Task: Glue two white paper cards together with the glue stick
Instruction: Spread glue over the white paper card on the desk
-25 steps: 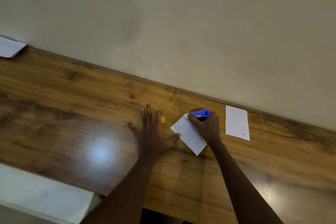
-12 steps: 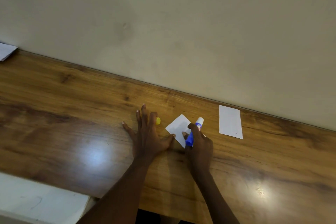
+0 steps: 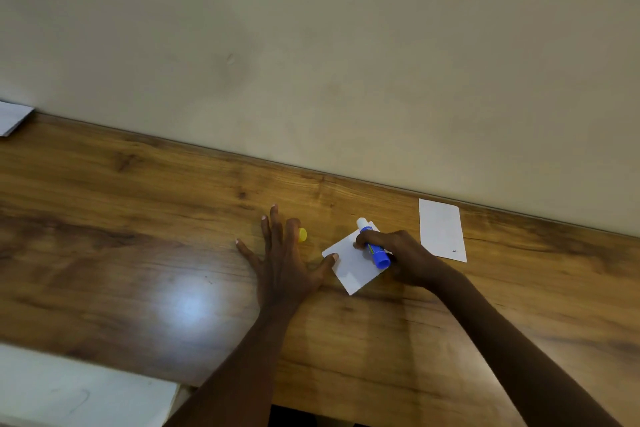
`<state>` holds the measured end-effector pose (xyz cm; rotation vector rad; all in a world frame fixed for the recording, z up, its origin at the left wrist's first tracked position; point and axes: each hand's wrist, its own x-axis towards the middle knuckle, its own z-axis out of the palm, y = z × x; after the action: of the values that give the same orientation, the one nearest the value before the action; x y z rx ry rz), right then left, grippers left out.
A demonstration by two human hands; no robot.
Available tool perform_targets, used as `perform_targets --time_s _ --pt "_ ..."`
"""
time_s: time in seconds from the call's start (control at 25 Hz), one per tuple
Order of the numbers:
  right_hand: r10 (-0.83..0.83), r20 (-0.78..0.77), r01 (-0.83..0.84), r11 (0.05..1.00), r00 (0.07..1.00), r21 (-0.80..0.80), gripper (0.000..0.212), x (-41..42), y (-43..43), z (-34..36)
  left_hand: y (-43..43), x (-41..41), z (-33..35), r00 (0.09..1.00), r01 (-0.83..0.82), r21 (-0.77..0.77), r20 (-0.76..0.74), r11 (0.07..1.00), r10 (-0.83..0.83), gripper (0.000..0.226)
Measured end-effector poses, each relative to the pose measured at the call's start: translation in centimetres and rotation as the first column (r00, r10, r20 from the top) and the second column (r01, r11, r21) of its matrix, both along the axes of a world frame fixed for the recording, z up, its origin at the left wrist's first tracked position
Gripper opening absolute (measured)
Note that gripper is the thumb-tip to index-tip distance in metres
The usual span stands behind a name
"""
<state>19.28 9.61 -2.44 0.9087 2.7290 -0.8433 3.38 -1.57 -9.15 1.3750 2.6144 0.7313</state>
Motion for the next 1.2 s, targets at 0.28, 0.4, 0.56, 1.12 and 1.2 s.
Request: perform_targets --time_s 0.28,0.4,0.56,1.12,1.2 --pt "-0.164 -0.33 0.15 0.986 0.93 -0.067 0.026 -0.7 -1.8 -0.2 -0.1 0.1 0.0 0.999 0.008 -0.045 -0.035 0.999 -0.009 0.08" --pt "-0.674 -0.528 0.391 0.734 0.516 -0.555 0.01 -2.6 -4.7 -1.3 -0.1 0.0 0.0 0.999 0.015 -0.073 -0.039 0.997 -0.018 0.082" --pt "-0.712 -0.472 0.516 0.702 0.52 -0.49 0.018 -4.3 -5.3 -2.4 -0.2 0.0 0.1 0.999 0.033 -0.073 -0.016 0.997 -0.034 0.081" --pt "-0.598 -0.496 0.521 0.799 0.629 -0.302 0.011 -2.8 -2.3 -2.2 -0.1 0.0 0.2 1.0 0.027 -0.087 -0.007 0.996 -0.028 0.081" --pt "-0.649 -0.48 0.578 0.755 0.59 -0.31 0.008 -2.2 -1.1 -2.2 0.0 0.0 0.2 1.0 0.02 -0.094 -0.014 0.995 -0.021 0.081"
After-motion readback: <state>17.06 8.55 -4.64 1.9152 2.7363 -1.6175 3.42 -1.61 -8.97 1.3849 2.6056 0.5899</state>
